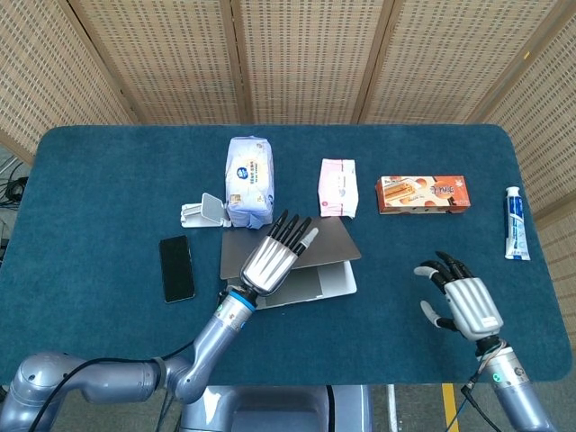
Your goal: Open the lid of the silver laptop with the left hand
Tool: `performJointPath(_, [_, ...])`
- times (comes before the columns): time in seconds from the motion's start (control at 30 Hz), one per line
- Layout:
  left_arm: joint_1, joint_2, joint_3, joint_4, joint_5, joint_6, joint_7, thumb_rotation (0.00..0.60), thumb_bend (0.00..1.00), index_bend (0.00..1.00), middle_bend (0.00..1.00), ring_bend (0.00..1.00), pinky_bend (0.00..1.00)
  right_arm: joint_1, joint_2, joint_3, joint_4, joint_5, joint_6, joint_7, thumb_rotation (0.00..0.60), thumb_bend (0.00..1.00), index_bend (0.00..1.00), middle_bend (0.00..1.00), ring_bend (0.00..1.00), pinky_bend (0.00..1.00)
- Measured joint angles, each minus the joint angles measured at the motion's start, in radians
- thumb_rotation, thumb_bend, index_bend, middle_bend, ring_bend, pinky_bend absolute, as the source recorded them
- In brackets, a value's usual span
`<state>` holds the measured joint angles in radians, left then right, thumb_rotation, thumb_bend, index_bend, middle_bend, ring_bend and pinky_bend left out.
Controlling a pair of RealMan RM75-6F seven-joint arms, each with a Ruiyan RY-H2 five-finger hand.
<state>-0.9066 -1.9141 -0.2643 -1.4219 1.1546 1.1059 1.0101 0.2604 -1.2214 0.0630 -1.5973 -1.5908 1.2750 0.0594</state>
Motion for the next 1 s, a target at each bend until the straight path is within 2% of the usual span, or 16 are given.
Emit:
performJointPath(0.2, [-0.004, 0.016, -0.001, -0.015, -0.009, 0.005, 0.005, 0.549, 0.46, 0.00, 0.00, 0.00, 0.00, 0.061, -0.063, -0.004, 0.029, 0.001, -0.082, 0.023, 0.600, 0.41, 0.29, 0.26, 0.09, 0.17])
performJointPath(1.0, [-0.030, 0.049, -0.003, -0.046, -0.039, 0.029, 0.024, 0.550, 0.46, 0.00, 0.00, 0.00, 0.00, 0.191, -0.229, -0.024, 0.126, 0.015, -0.240, 0.089, 0.600, 0.41, 0.30, 0.26, 0.09, 0.17])
